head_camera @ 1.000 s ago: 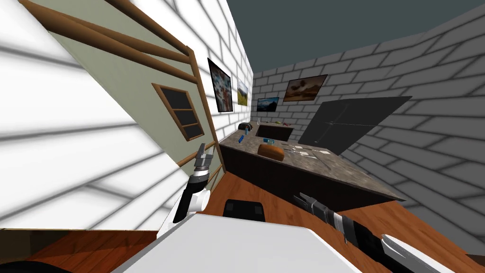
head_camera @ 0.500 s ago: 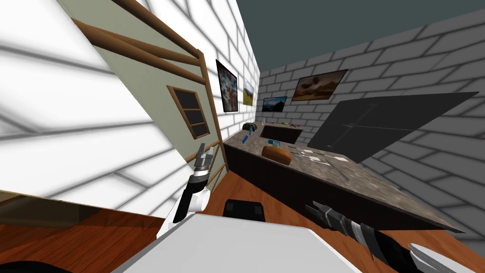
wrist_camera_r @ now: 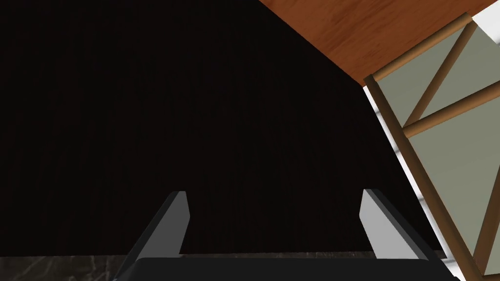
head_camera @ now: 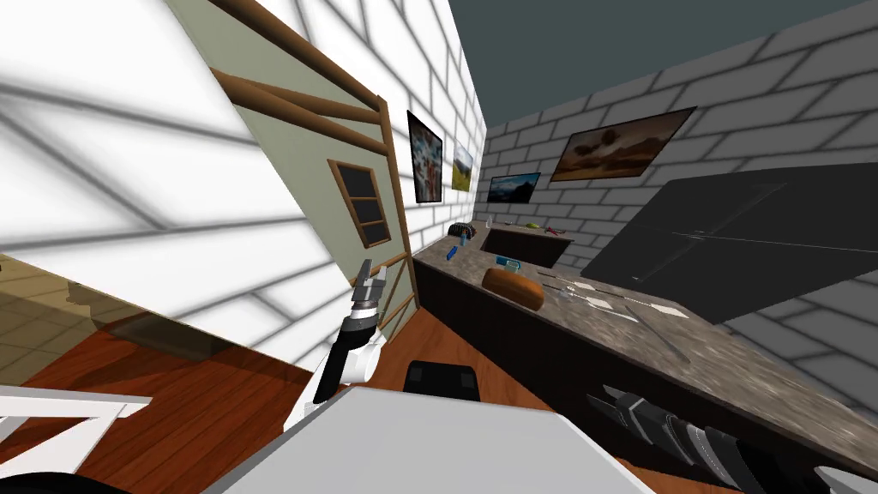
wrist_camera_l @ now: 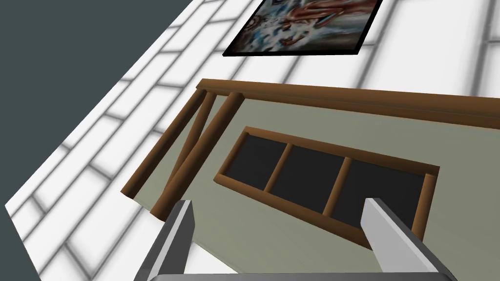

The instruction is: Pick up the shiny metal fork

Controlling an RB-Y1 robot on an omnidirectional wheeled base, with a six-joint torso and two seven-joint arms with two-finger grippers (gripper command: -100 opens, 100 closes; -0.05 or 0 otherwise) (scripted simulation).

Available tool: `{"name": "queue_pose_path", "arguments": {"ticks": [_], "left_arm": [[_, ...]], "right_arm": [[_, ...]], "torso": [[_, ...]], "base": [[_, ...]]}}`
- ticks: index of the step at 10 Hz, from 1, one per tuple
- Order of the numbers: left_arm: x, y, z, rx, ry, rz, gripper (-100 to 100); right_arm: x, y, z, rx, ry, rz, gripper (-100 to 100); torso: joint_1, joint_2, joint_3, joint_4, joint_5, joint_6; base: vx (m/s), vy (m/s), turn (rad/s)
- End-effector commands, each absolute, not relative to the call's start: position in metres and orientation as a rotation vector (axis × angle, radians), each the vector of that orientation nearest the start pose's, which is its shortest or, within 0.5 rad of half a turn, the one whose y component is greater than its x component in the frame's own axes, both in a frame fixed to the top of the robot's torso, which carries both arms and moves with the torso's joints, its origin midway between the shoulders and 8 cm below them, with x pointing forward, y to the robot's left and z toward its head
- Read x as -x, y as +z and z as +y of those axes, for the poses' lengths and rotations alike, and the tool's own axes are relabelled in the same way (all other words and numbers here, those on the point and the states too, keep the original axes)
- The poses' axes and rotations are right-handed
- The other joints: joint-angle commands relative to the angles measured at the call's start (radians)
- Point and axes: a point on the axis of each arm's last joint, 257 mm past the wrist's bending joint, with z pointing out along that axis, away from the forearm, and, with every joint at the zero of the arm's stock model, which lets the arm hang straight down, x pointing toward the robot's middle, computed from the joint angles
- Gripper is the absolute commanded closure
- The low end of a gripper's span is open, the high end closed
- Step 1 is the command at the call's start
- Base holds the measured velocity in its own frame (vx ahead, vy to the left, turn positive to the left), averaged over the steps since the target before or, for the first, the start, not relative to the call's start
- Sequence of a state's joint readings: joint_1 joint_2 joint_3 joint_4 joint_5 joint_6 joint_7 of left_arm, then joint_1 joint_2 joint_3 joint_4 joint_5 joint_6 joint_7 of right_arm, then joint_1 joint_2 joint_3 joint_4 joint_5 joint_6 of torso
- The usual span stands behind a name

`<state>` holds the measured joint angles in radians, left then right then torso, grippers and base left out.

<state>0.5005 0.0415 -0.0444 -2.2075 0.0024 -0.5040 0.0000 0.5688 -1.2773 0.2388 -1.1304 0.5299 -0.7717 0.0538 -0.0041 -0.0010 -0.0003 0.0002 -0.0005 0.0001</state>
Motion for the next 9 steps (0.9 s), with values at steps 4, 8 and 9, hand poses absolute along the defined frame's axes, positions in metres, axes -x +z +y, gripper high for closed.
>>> {"name": "queue_pose_path", "arguments": {"ticks": [4,8,9], "left_arm": [[-0.359,-0.009,0.264,0.692,-1.332,0.695,0],[-0.359,-0.009,0.264,0.692,-1.332,0.696,0],[-0.359,-0.009,0.264,0.692,-1.332,0.696,0]], "right_arm": [[-0.144,-0.372,-0.629,0.329,0.099,2.683,-100],[-0.109,-0.346,-0.696,0.367,-0.104,2.810,-100],[-0.109,-0.346,-0.696,0.367,-0.104,2.810,-100]], "torso": [[-0.002,-0.001,-0.001,0.000,-0.001,0.000],[-0.004,-0.001,0.000,0.000,-0.001,0.001],[-0.004,-0.002,-0.001,0.000,-0.001,0.000]], "base": [[0.031,-0.073,0.250],[0.024,-0.098,0.241],[0.033,-0.085,0.141]]}}
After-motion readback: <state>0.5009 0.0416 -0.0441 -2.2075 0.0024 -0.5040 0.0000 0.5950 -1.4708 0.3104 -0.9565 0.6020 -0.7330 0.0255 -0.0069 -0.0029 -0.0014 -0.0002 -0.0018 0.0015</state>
